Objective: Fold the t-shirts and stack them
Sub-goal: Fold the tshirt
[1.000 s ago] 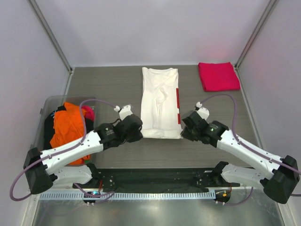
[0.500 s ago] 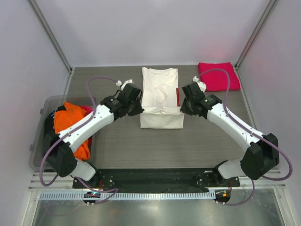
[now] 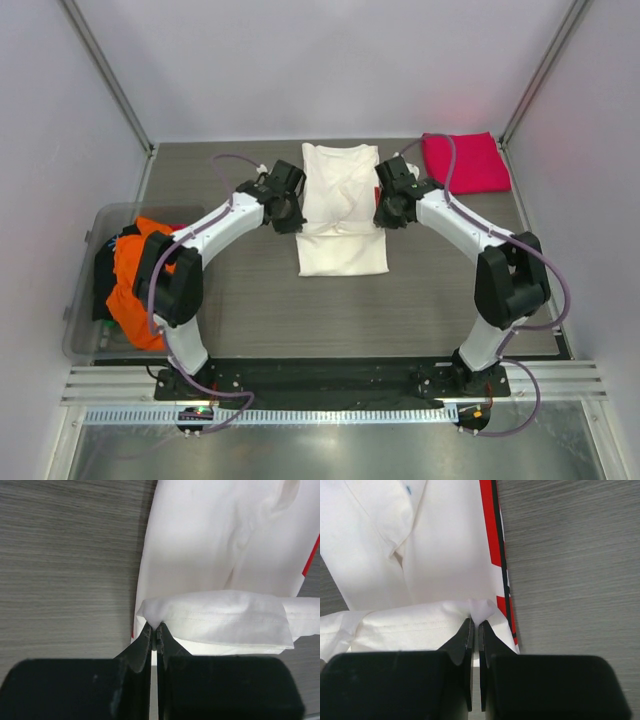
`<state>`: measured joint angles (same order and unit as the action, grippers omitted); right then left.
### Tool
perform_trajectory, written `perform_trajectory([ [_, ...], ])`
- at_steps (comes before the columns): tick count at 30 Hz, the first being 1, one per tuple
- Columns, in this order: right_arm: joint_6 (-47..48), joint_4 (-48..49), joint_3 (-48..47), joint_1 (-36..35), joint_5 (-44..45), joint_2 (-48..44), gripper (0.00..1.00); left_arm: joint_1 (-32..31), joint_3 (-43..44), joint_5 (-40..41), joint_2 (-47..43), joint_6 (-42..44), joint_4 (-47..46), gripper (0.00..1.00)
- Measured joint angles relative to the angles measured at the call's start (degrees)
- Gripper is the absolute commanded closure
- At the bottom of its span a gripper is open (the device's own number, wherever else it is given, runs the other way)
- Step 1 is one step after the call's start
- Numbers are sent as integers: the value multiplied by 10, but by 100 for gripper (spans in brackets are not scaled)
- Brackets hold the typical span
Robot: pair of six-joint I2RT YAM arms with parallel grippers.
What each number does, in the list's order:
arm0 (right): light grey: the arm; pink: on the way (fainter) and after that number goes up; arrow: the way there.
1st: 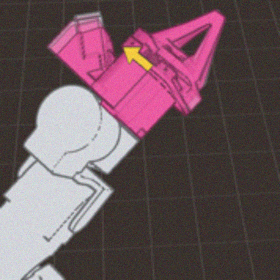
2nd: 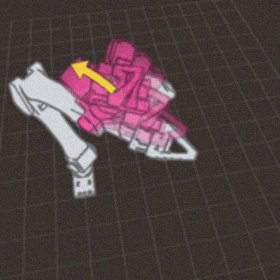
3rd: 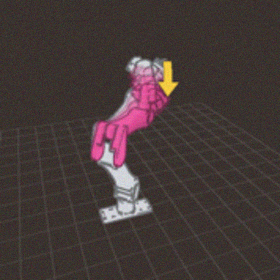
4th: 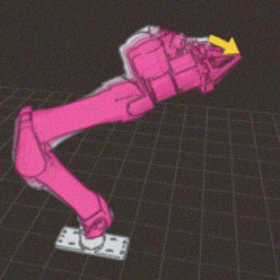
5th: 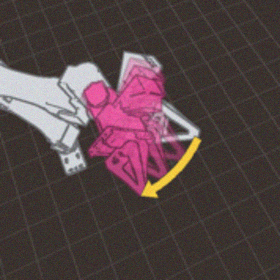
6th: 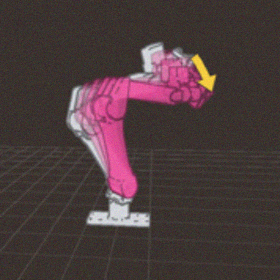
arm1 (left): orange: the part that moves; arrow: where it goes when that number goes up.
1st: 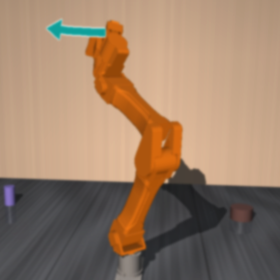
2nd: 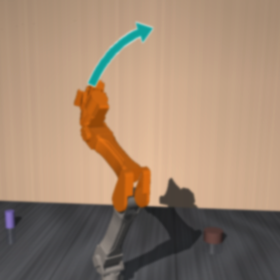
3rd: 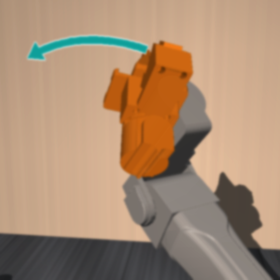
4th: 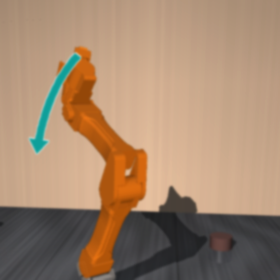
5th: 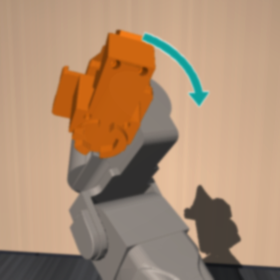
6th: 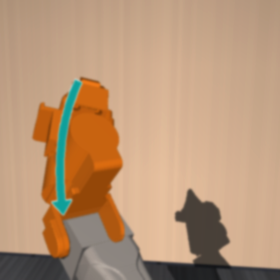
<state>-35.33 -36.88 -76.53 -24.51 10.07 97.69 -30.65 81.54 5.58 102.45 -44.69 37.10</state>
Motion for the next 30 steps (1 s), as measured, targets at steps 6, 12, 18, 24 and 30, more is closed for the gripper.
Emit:
perform_trajectory([
  [6, 17, 4, -44, 15, -15, 63, 99, 16, 50, -8, 65, 17, 9, 92],
  [12, 11, 0, -116, 32, -18, 147, 22, 40, 163, -15, 166, 43, 43, 61],
  [18, 1, -50, -291, 50, -16, 262, 19, 78, 405, -50, 310, 73, 138, 46],
  [24, -6, -54, -286, 4, 4, 209, 22, 89, 363, -53, 228, 90, 159, 46],
  [30, -13, -8, -169, -98, -34, 147, 35, 85, 166, -57, 49, 91, 136, 48],
])
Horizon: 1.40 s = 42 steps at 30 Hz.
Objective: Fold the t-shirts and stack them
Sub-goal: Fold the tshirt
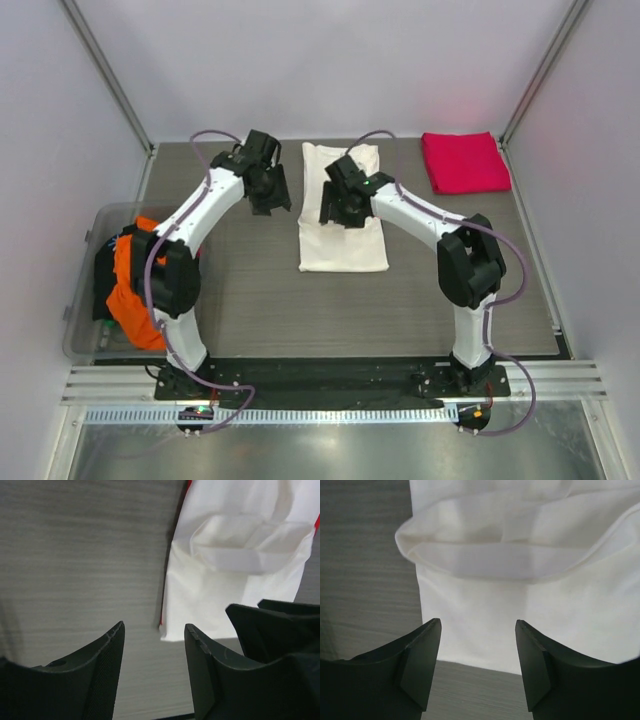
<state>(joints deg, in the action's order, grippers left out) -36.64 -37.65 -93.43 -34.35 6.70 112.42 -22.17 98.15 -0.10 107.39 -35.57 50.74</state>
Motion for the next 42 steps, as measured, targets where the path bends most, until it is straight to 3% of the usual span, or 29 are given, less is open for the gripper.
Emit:
perform_trajectory([
  [5, -3, 15, 23, -30, -33, 33, 37, 0, -152, 0, -111, 3, -17, 48],
  [10, 4, 9, -23, -16, -28, 91, 38, 0, -272, 9, -194, 11, -19, 48],
  [15, 25, -28, -153, 8, -12, 180, 38, 0, -323, 16, -247, 14, -22, 48],
  [20, 48, -94, -382, 48, 12, 297, 38, 0, -332, 15, -254, 13, -26, 48],
  [23, 58, -101, -425, 76, 26, 303, 33, 0, -336, 2, -256, 10, -42, 45],
  [28, 66, -89, -279, 104, 44, 175, 27, 0, -373, -40, -273, -7, -94, 41],
  [36, 63, -8, 90, 87, 3, -139, 27, -3, -387, -100, -221, -45, -199, 41],
  [42, 57, 60, 259, 114, -66, -184, 30, -5, -387, -118, -163, -61, -266, 41],
])
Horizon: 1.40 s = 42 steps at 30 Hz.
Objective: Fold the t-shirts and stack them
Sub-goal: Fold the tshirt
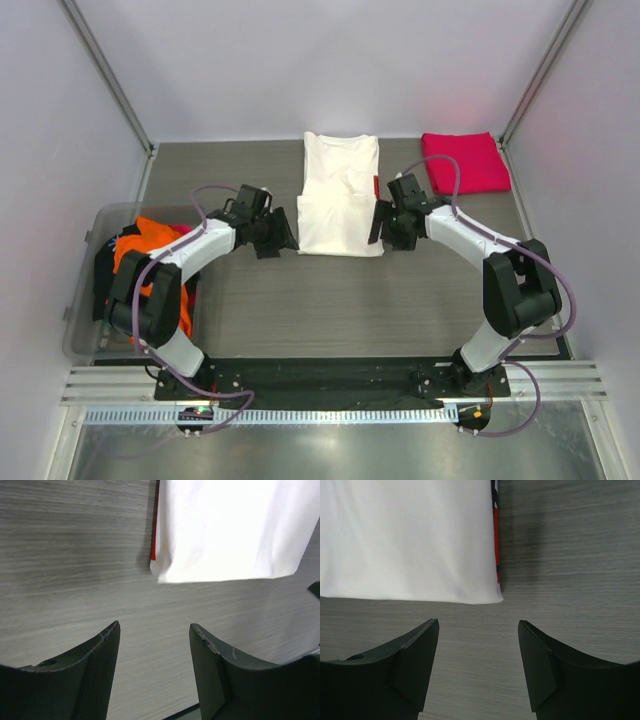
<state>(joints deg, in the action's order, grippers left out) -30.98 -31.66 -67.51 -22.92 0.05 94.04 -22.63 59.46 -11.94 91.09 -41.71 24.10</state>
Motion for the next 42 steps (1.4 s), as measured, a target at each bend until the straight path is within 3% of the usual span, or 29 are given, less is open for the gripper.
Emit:
perform_trajectory([
  [4, -3, 17, 45, 9, -29, 6, 34, -1, 0, -9, 40, -10, -37, 42],
  [24, 6, 118, 63, 43, -78, 79, 47, -1, -10, -35, 120, -33, -144, 51],
  [30, 7, 147, 80, 45, -84, 76, 60, -3, -10, -43, 137, -48, -178, 65],
  [33, 4, 167, 97, 48, -87, 69, 71, -4, -13, -44, 144, -57, -191, 86],
  [35, 0, 176, 106, 49, -90, 66, 77, -6, -15, -46, 150, -62, -201, 94],
  [38, -9, 189, 118, 50, -93, 62, 77, -8, -16, -46, 151, -64, -208, 100],
  [41, -20, 201, 130, 50, -95, 54, 58, -11, -17, -46, 151, -65, -211, 100],
  [42, -25, 204, 136, 50, -97, 48, 55, -11, -17, -46, 151, -66, -213, 100],
])
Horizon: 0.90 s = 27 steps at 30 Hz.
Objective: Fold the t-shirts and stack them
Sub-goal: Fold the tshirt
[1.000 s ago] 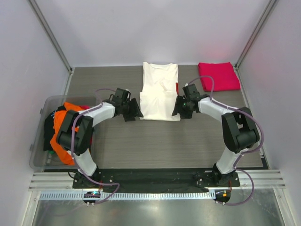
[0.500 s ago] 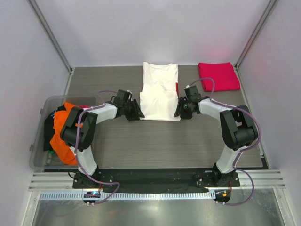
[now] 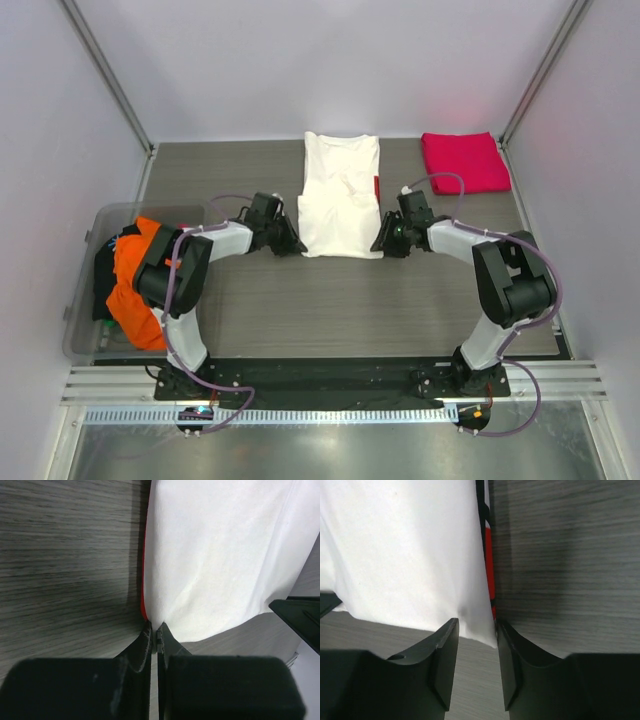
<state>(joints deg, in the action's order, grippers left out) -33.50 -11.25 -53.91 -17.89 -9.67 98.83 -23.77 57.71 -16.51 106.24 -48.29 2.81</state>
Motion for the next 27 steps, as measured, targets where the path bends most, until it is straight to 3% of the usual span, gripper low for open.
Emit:
perform_trajectory([
  [4, -6, 3, 26, 0, -2, -27, 53, -1, -6, 0, 0, -7, -10, 100],
  [13, -11, 2, 40, 0, 1, -36, 59, -3, -11, 0, -1, -9, -20, 100],
  [19, -11, 3, 27, 4, -1, -19, 75, -4, -11, 0, -1, -8, -20, 100],
  [23, -11, 6, 27, 5, -1, -14, 97, -4, -11, 0, -1, -8, -21, 100],
  [27, -11, 7, 28, 6, -2, -14, 99, -5, -11, 0, -2, -8, -20, 100],
])
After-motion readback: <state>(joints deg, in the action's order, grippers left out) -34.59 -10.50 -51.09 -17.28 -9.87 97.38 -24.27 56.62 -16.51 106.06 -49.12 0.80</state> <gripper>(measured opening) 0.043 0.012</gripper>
